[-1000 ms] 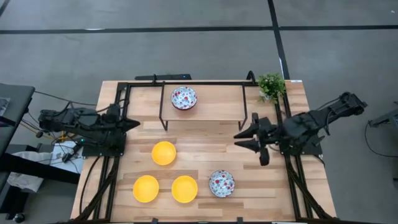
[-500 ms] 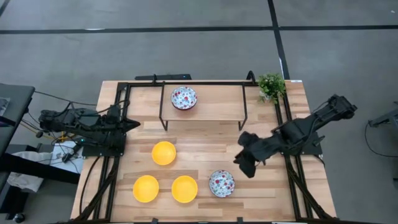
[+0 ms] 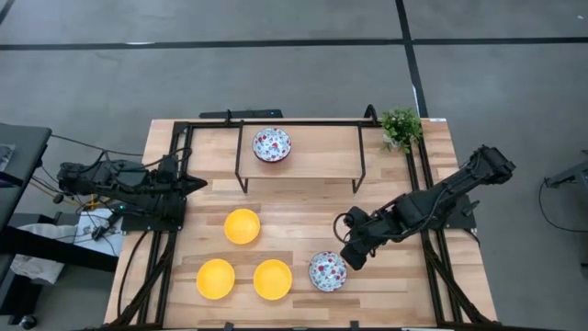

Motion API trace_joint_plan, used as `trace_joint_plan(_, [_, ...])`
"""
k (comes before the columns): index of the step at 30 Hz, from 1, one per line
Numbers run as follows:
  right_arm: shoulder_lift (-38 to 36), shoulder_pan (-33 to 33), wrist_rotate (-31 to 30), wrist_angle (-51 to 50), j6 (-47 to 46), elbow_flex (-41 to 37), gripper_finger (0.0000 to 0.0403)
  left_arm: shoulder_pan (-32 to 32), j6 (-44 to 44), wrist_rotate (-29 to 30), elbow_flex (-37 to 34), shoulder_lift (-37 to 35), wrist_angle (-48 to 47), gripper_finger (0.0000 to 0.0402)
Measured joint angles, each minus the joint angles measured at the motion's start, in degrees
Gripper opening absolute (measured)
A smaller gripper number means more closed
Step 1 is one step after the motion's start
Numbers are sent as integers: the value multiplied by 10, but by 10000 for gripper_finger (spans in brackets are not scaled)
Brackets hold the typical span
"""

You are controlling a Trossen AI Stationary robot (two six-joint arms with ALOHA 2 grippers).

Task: Pick & Place Mini bowls
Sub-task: Stack the white patterned bowl on the white patterned bowl on the shelf

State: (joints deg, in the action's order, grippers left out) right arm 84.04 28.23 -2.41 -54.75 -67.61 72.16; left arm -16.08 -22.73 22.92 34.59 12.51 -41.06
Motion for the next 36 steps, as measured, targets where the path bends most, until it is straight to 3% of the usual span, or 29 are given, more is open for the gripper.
trace_joint_plan(12, [104,3,27,41,18,0,229,0,0,0,0,0,1,38])
trace_joint_plan(22, [162,-3,55,45,68,-3,226,0,0,0,0,0,1,81])
trace_joint_plan(36, [185,-21,40,79,106,-31,221,0,-2,0,0,4,0,84])
